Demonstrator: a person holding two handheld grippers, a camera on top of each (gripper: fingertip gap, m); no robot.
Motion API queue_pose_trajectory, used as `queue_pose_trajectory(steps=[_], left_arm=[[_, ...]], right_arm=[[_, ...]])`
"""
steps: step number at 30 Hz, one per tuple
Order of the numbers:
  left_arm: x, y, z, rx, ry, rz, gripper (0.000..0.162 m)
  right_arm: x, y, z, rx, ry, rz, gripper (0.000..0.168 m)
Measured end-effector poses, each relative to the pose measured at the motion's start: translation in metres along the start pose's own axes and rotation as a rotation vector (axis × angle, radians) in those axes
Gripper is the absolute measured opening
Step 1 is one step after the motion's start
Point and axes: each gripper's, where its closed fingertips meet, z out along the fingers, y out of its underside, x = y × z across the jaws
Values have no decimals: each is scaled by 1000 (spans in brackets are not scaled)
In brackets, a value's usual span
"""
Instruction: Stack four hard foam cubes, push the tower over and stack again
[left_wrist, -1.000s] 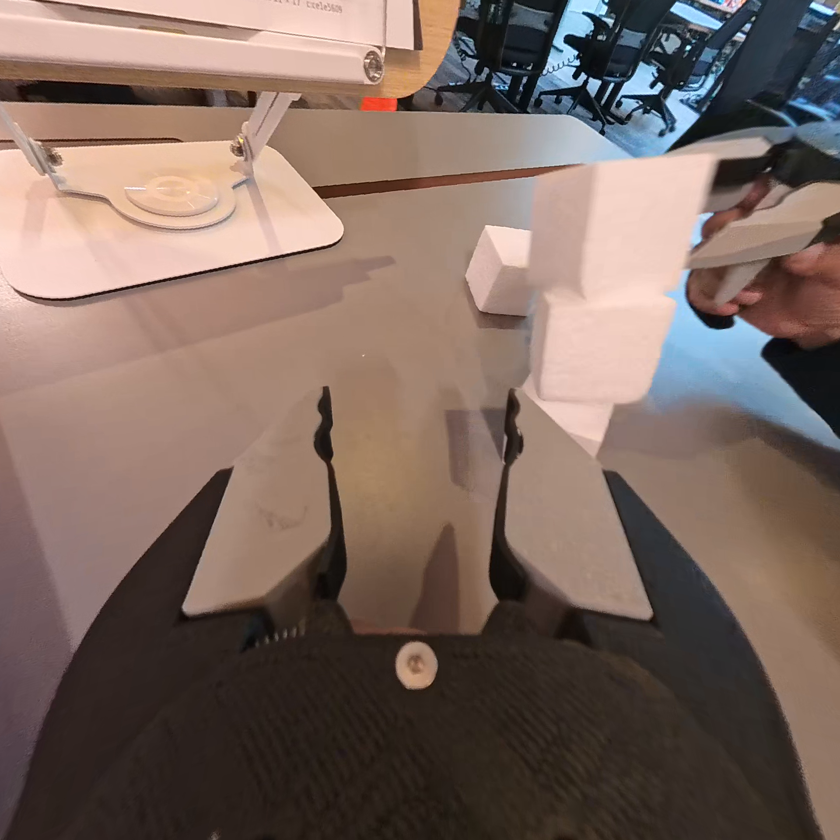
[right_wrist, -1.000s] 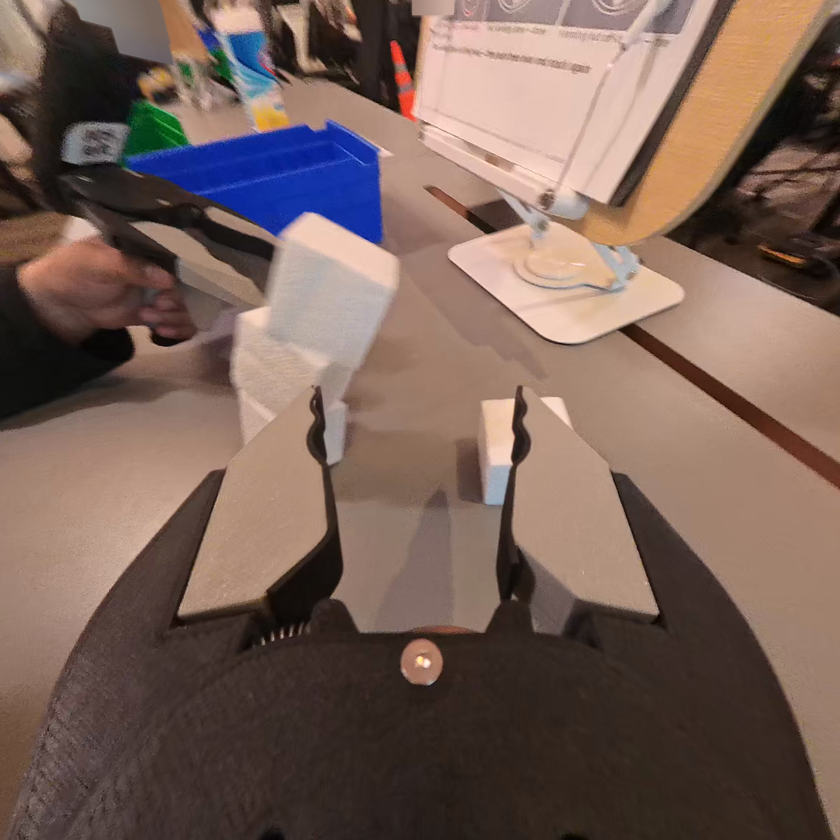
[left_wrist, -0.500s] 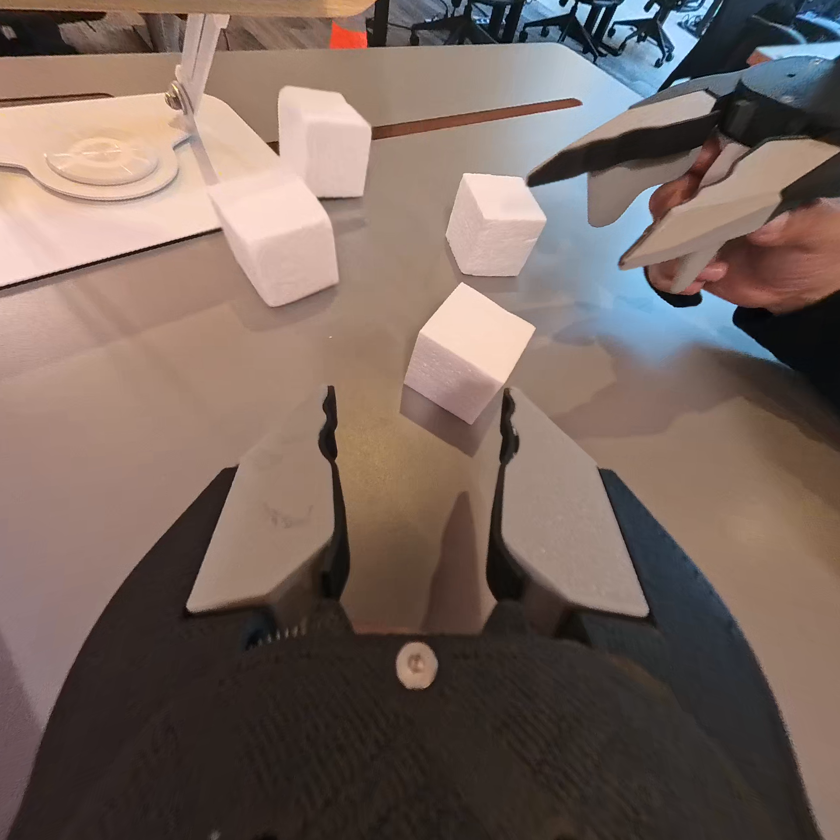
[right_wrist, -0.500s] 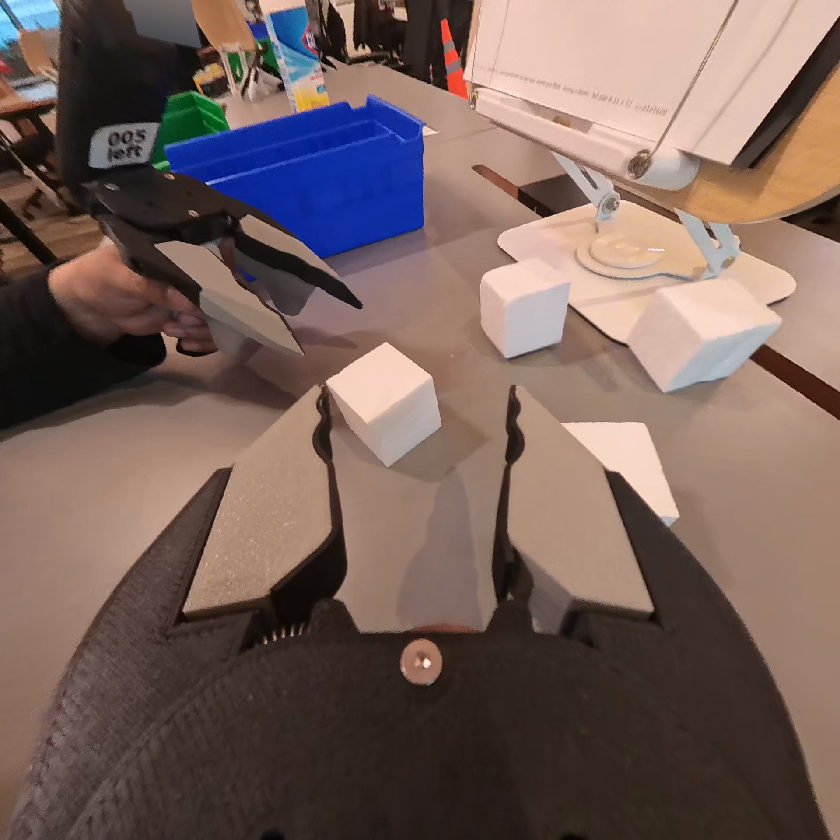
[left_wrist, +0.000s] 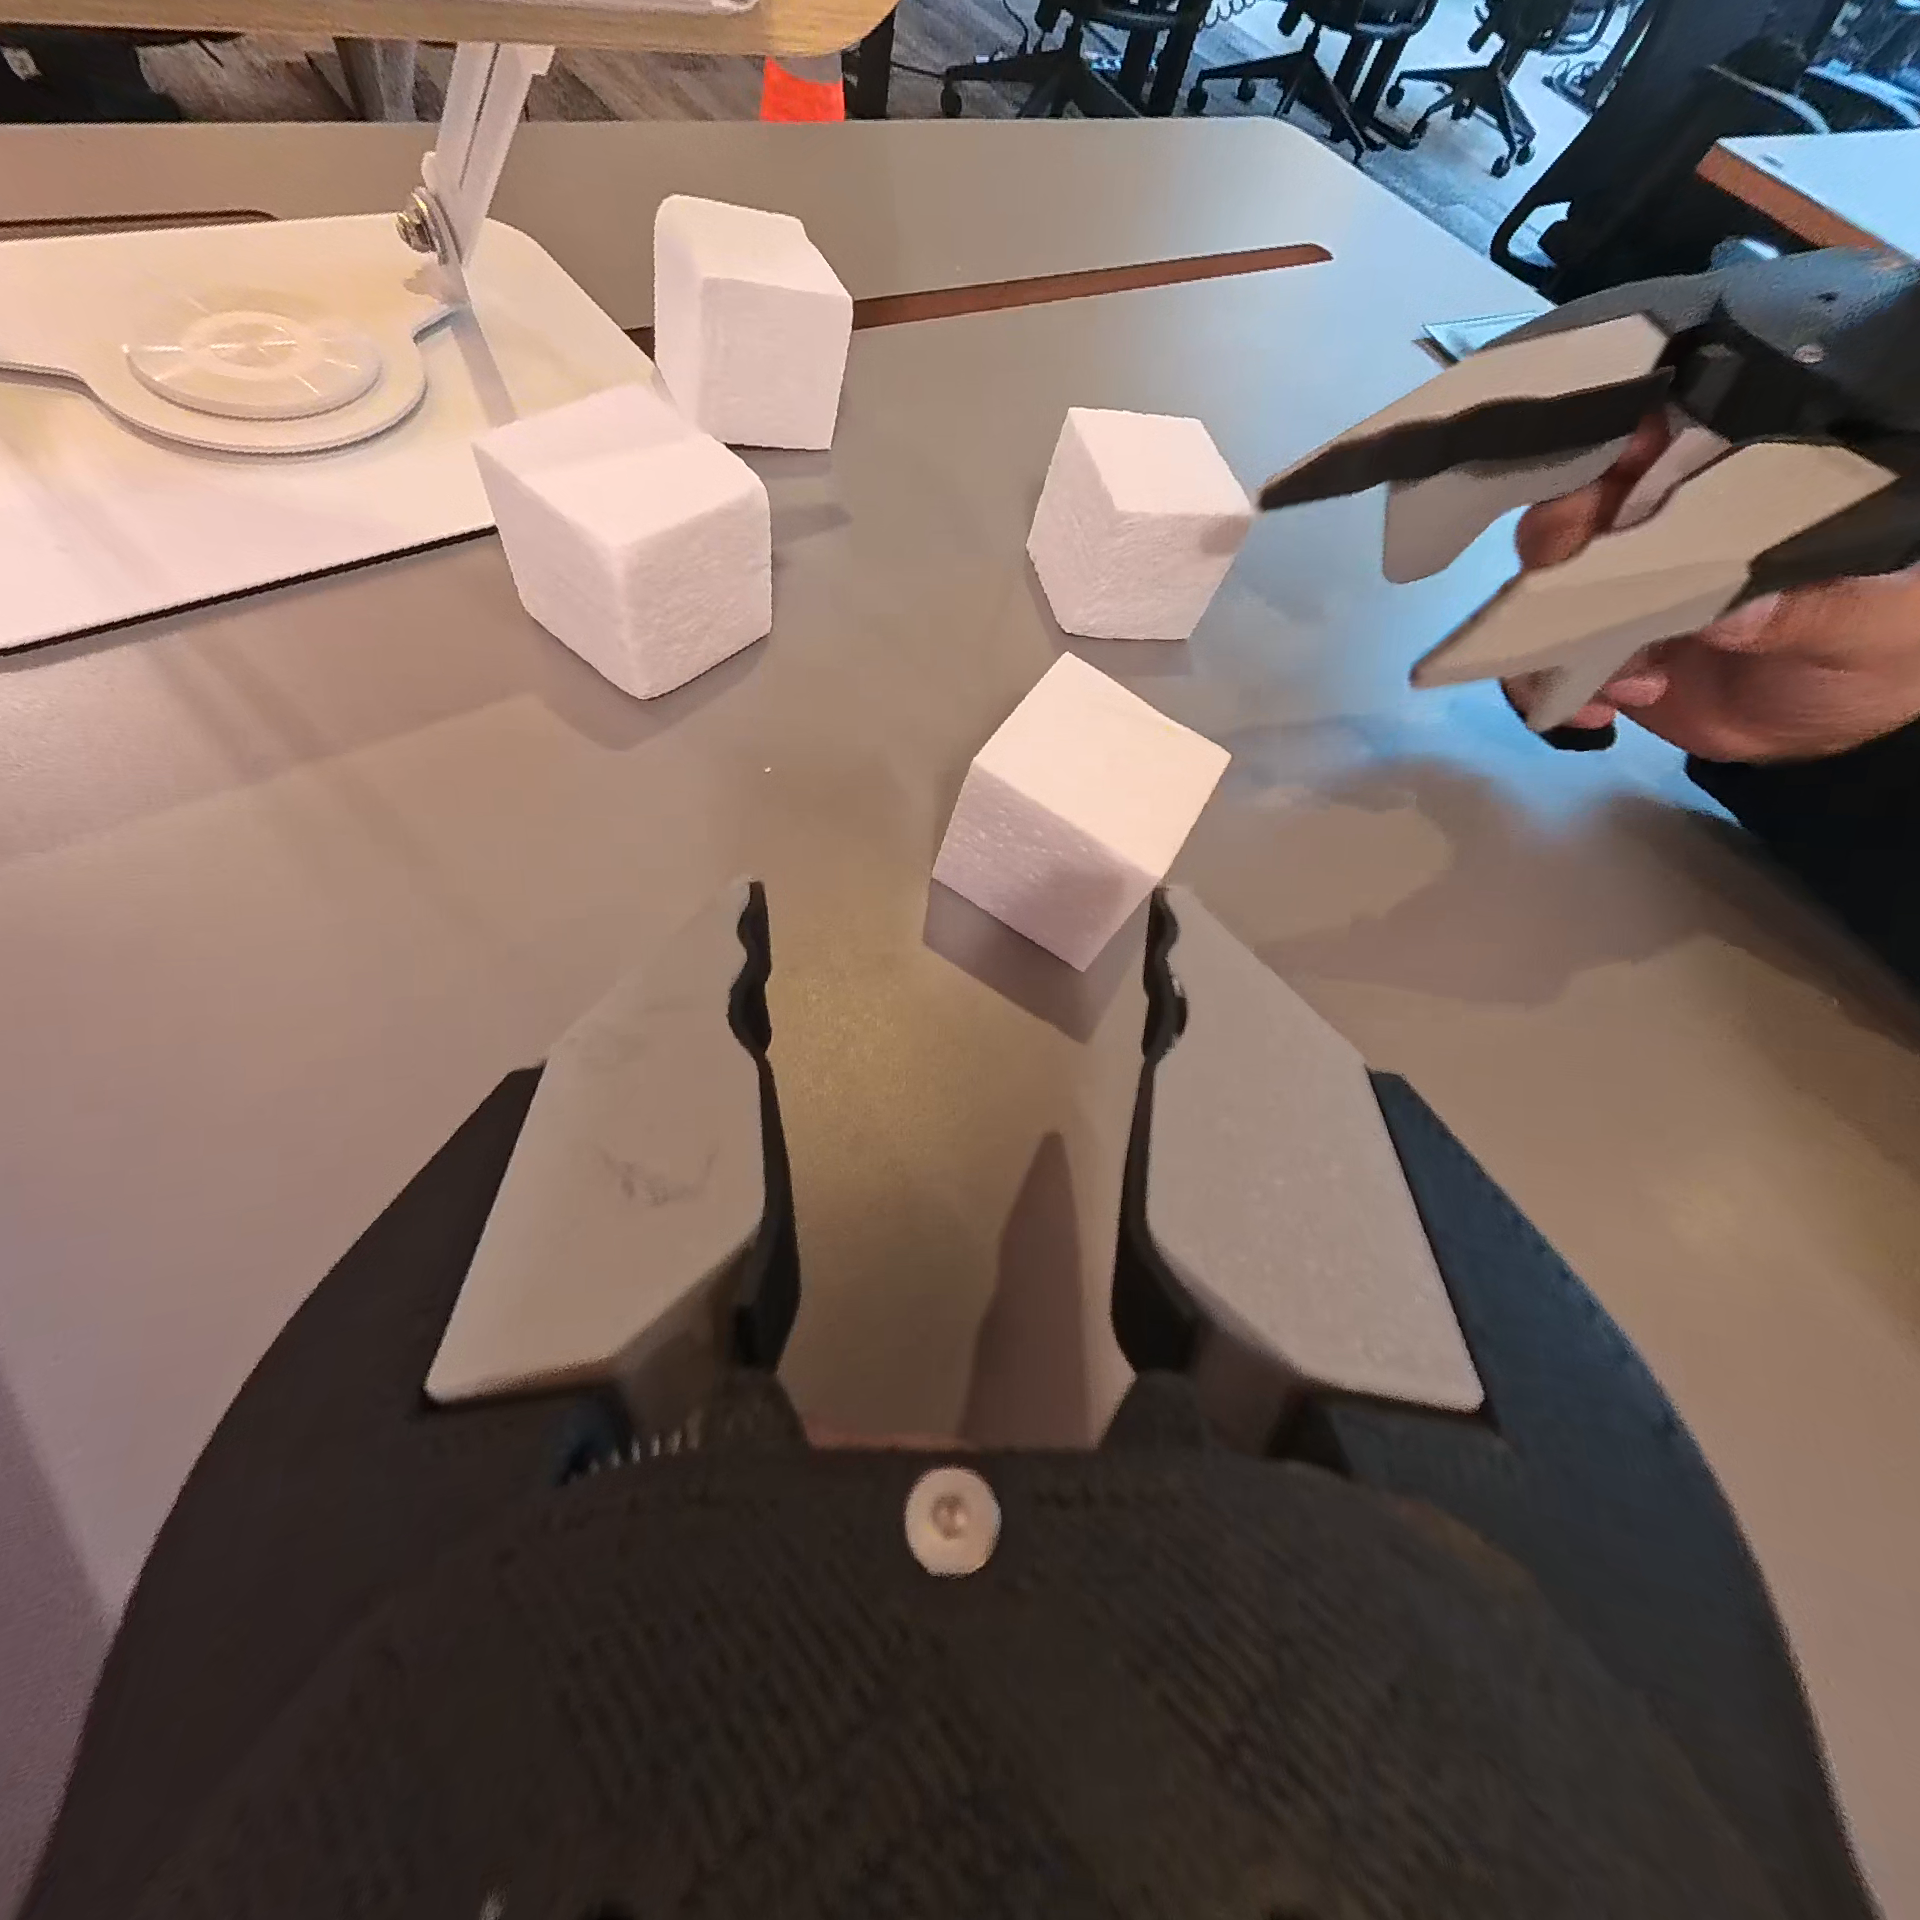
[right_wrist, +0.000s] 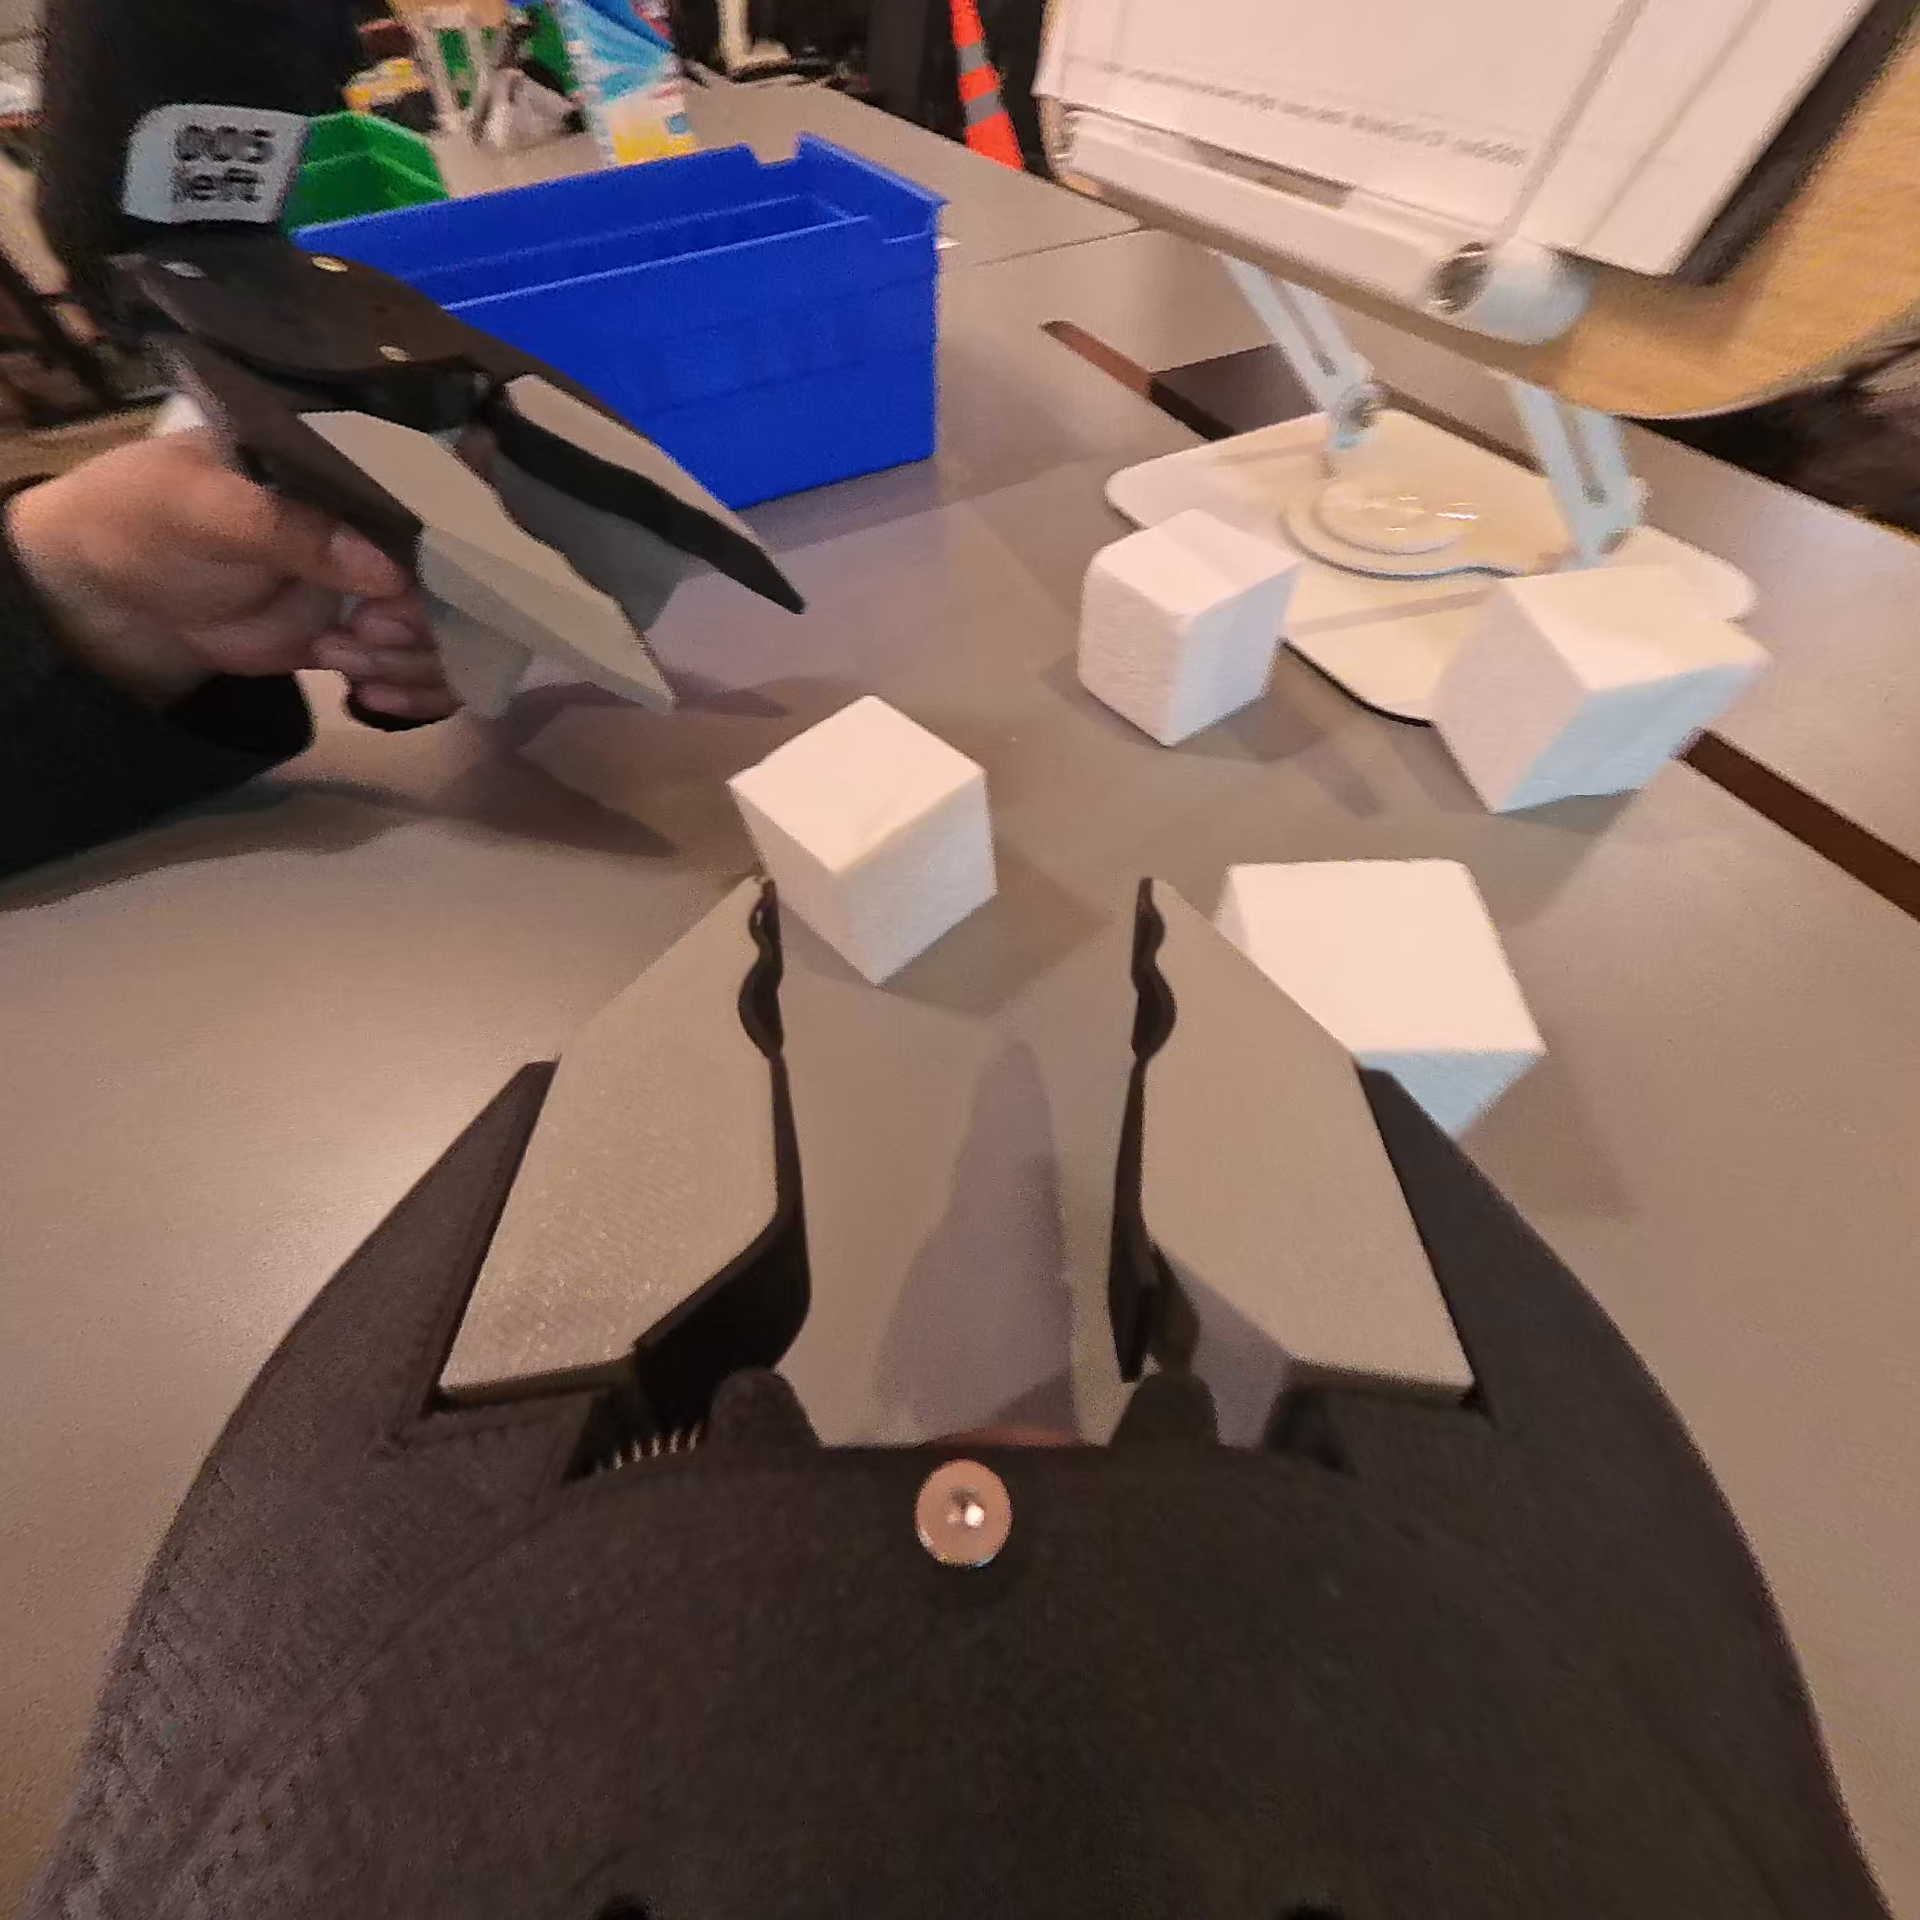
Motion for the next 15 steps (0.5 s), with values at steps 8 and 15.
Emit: queue_pose_trajectory(steps=[8,15], left_arm=[[2,-2,-1,7,-1,8,71],[4,1,-1,-11,-5,31,71]], right_arm=[[64,21,-31,5,307,76,71],[75,24,-18,-74,332,-53,76]])
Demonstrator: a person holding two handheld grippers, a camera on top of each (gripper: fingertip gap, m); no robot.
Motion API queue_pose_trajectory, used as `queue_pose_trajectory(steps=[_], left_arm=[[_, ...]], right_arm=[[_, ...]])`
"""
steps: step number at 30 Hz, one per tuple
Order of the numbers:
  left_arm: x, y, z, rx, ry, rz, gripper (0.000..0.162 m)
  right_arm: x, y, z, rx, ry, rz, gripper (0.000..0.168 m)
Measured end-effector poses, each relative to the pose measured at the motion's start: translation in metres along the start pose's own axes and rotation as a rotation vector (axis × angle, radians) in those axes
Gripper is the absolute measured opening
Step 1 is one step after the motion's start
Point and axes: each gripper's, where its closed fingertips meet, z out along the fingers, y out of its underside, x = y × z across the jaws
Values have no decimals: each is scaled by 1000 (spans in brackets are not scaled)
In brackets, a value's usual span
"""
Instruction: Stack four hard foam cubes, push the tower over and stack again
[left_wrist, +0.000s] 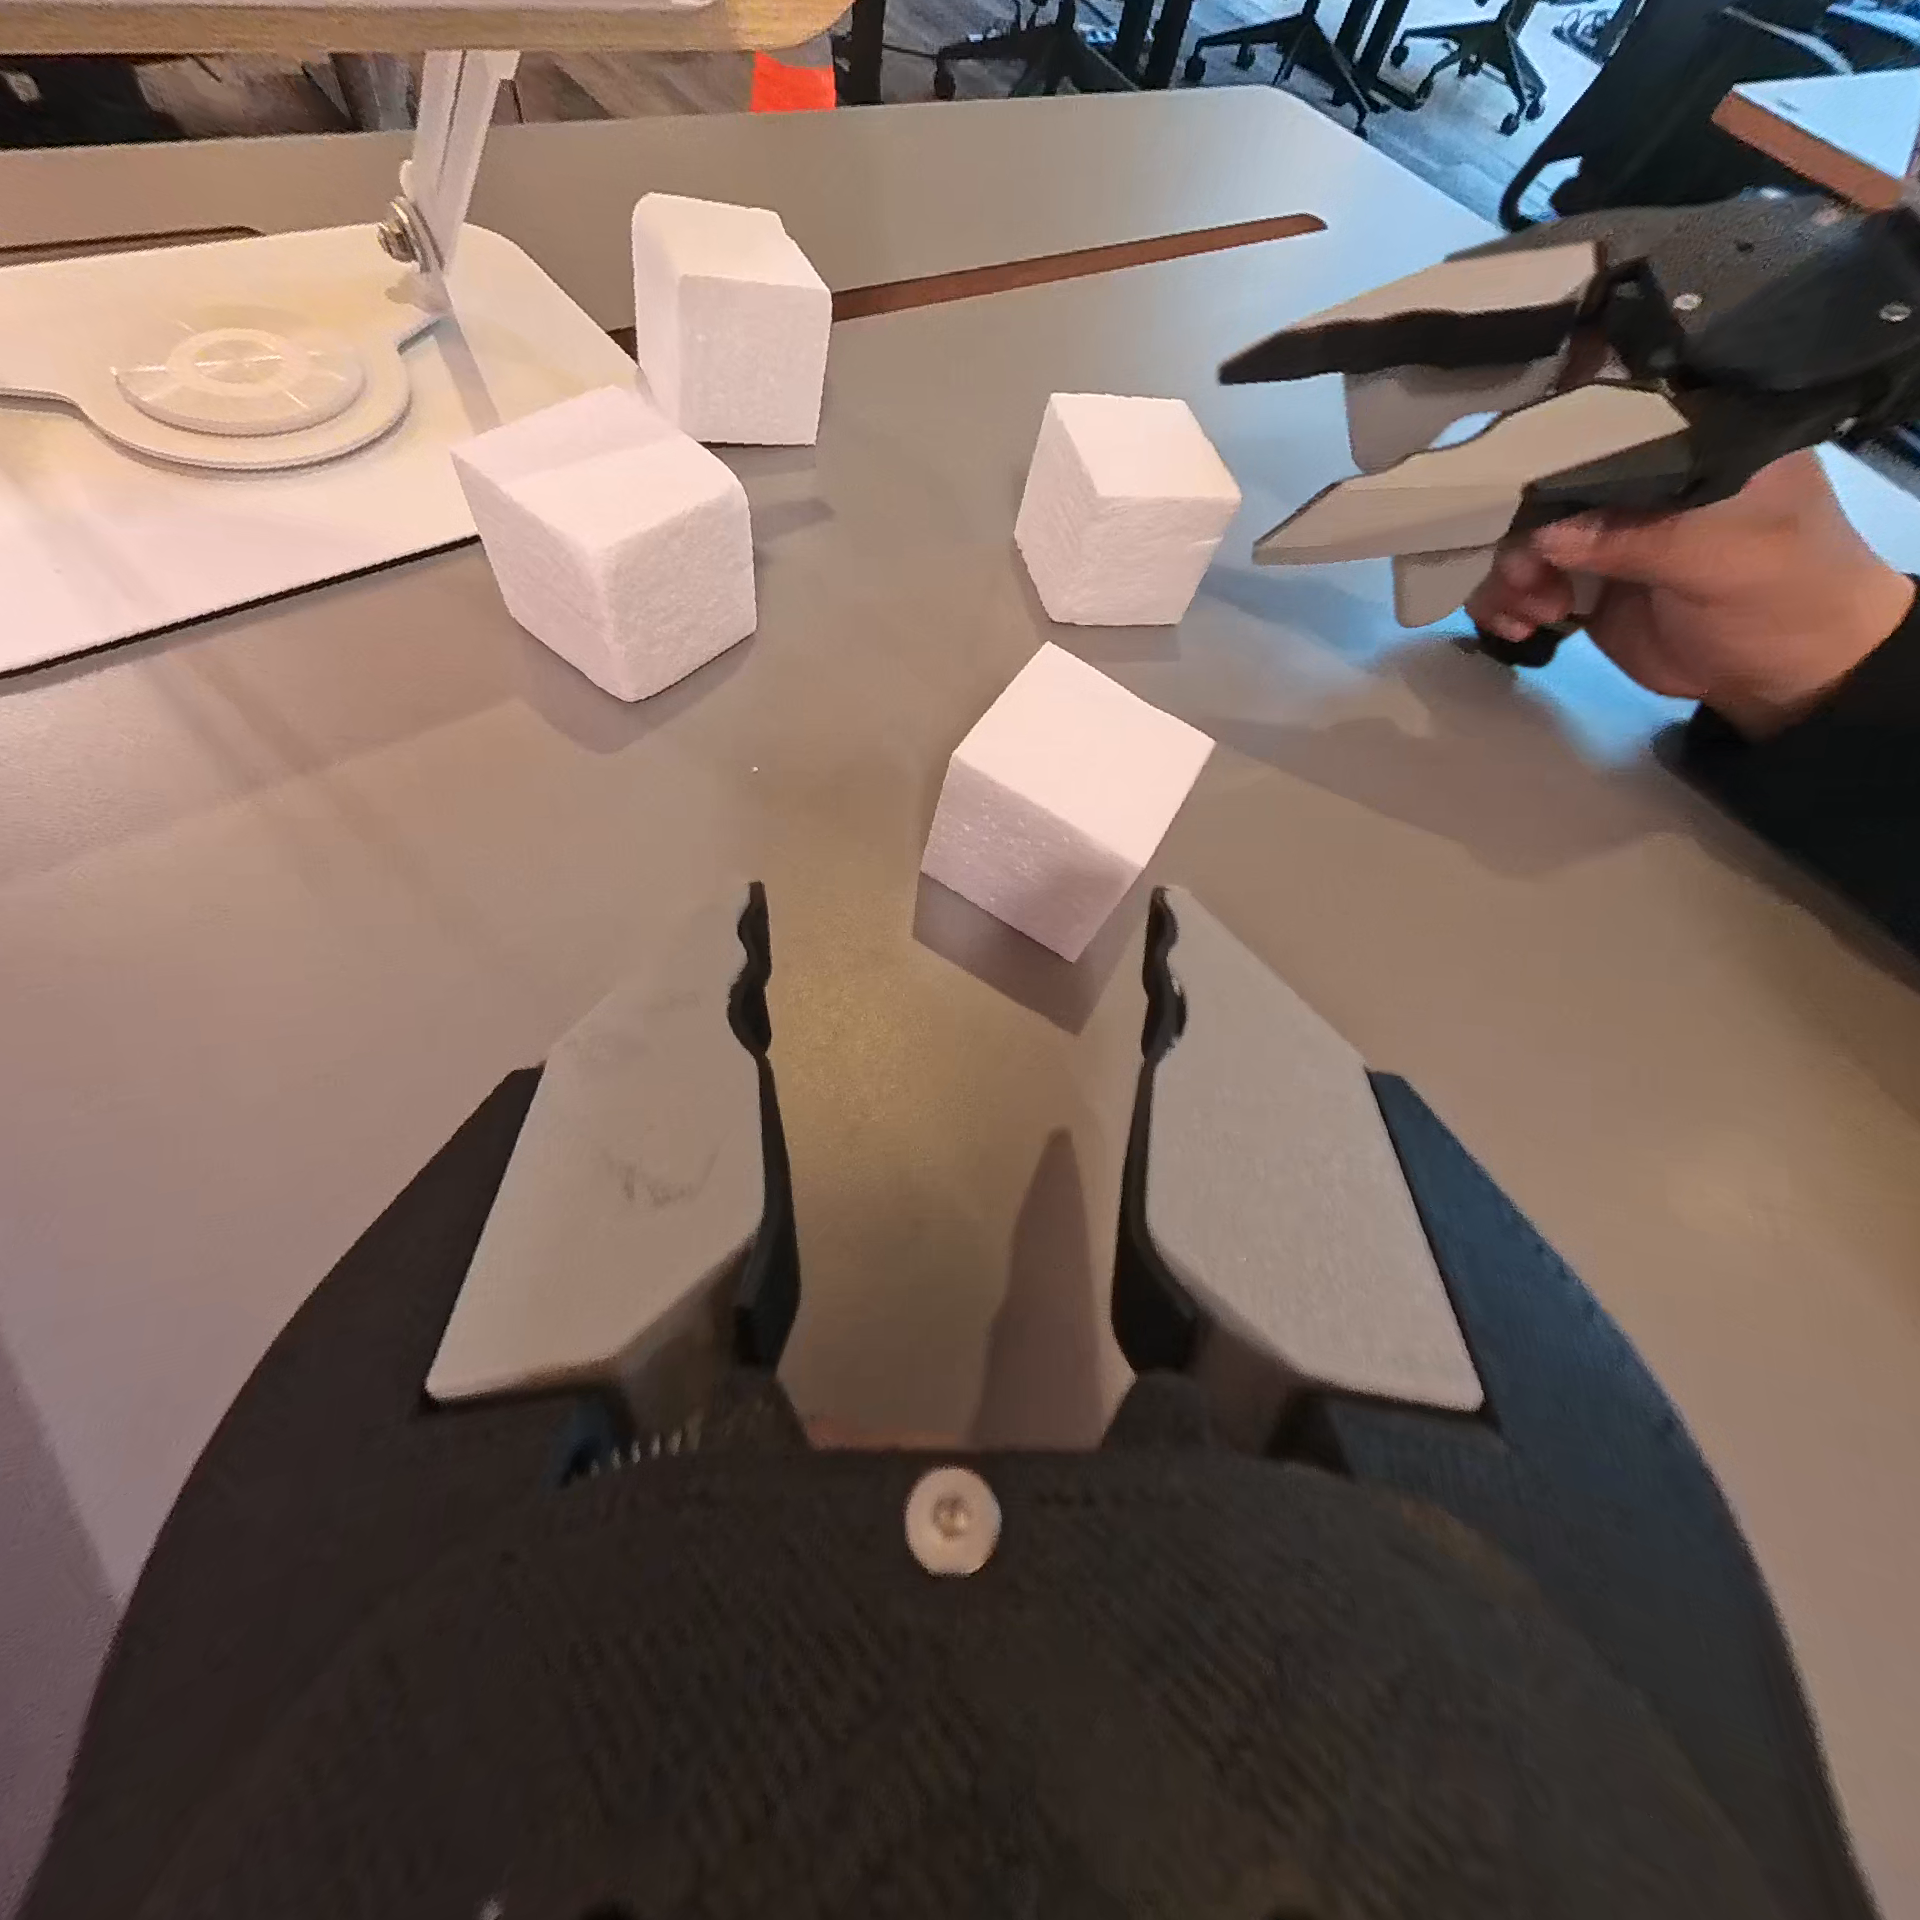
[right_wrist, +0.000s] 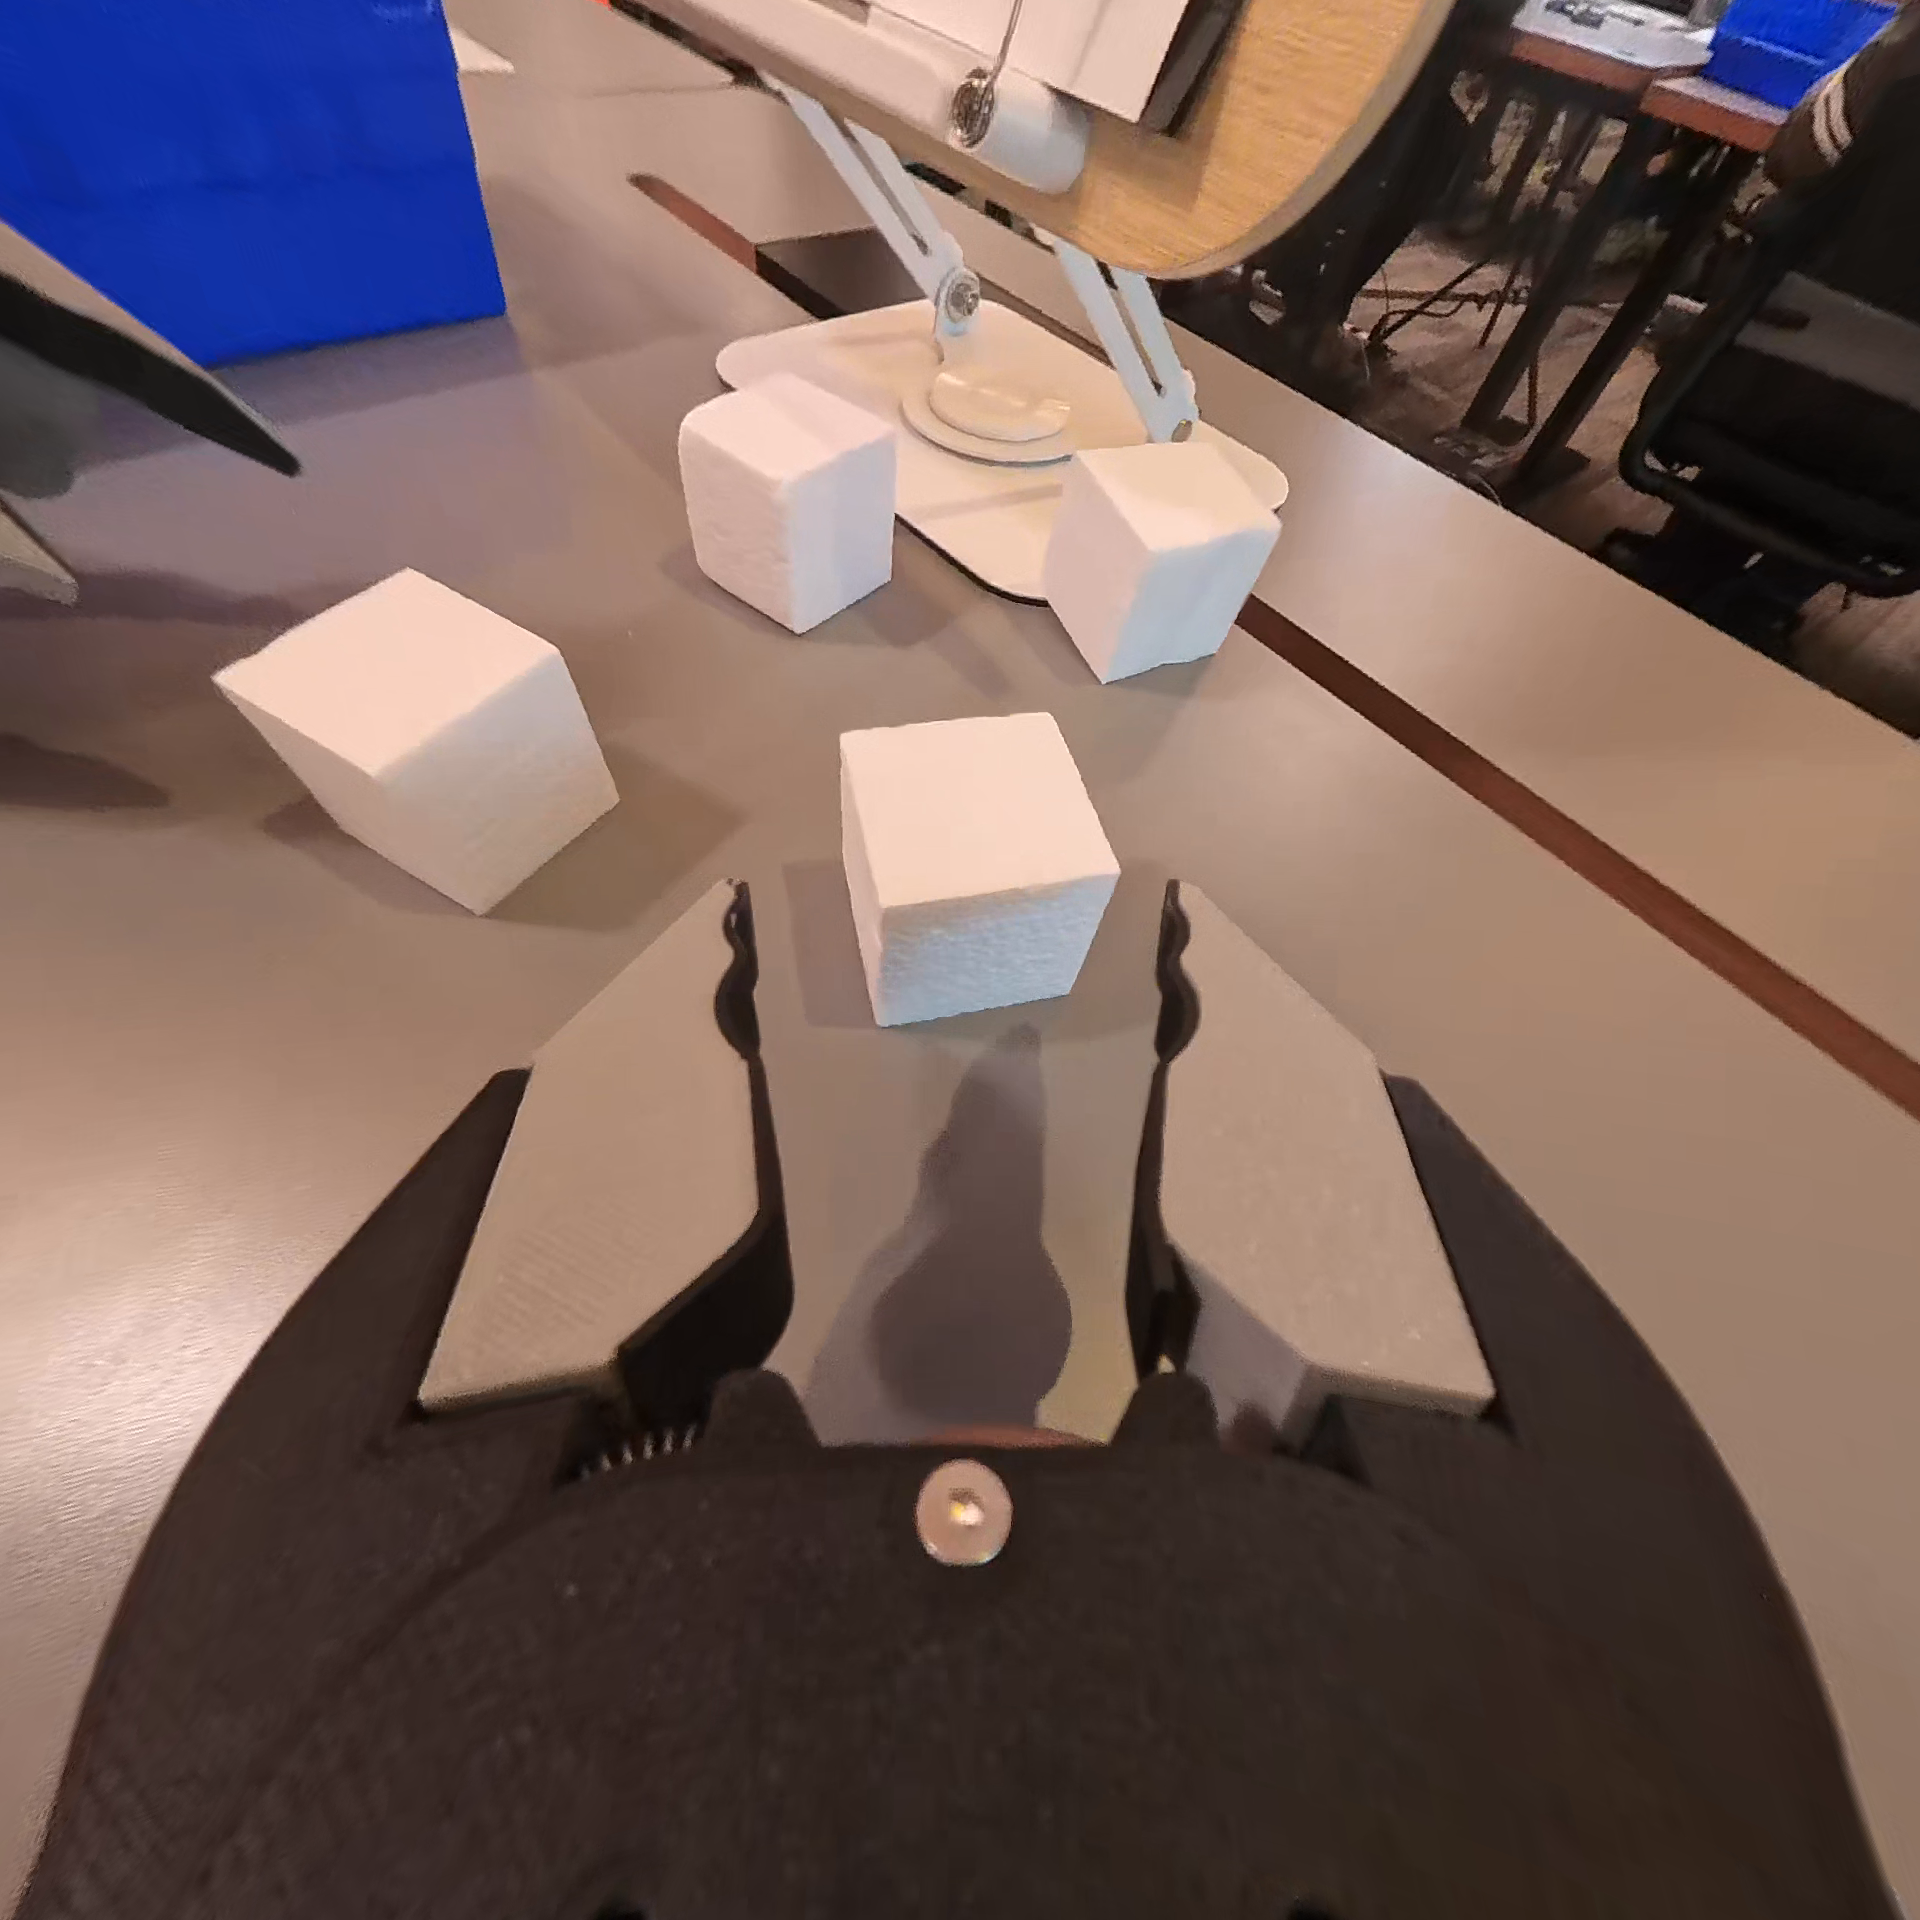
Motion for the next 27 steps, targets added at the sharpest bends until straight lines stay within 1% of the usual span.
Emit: queue_pose_trajectory(steps=[5,6,7,8,11,16,19,21,23,27], left_arm=[[2,3,2,-24,0,22,71],[2,4,2,-29,-3,28,71],[2,5,3,-33,-6,33,71],[1,5,3,-34,-10,36,71],[-1,6,3,-35,-14,26,71],[-5,6,3,-30,-20,12,71],[-4,4,2,-25,-21,14,71],[-3,3,1,-20,-21,16,71],[-4,2,0,-15,-25,18,71],[-15,-2,-6,2,-80,10,71]], right_arm=[[13,3,18,-44,-18,-36,76],[15,3,22,-50,-32,-30,74],[12,3,24,-60,-74,-24,60],[7,4,25,-65,-119,-17,52],[-4,0,19,-35,-191,0,52],[-49,-25,-23,84,-373,7,52],[-92,-24,-41,67,-452,-70,52],[-120,-18,-44,38,-484,-107,52],[-143,-9,-39,-9,-503,-122,52],[-174,2,-25,-74,-525,-157,52]])
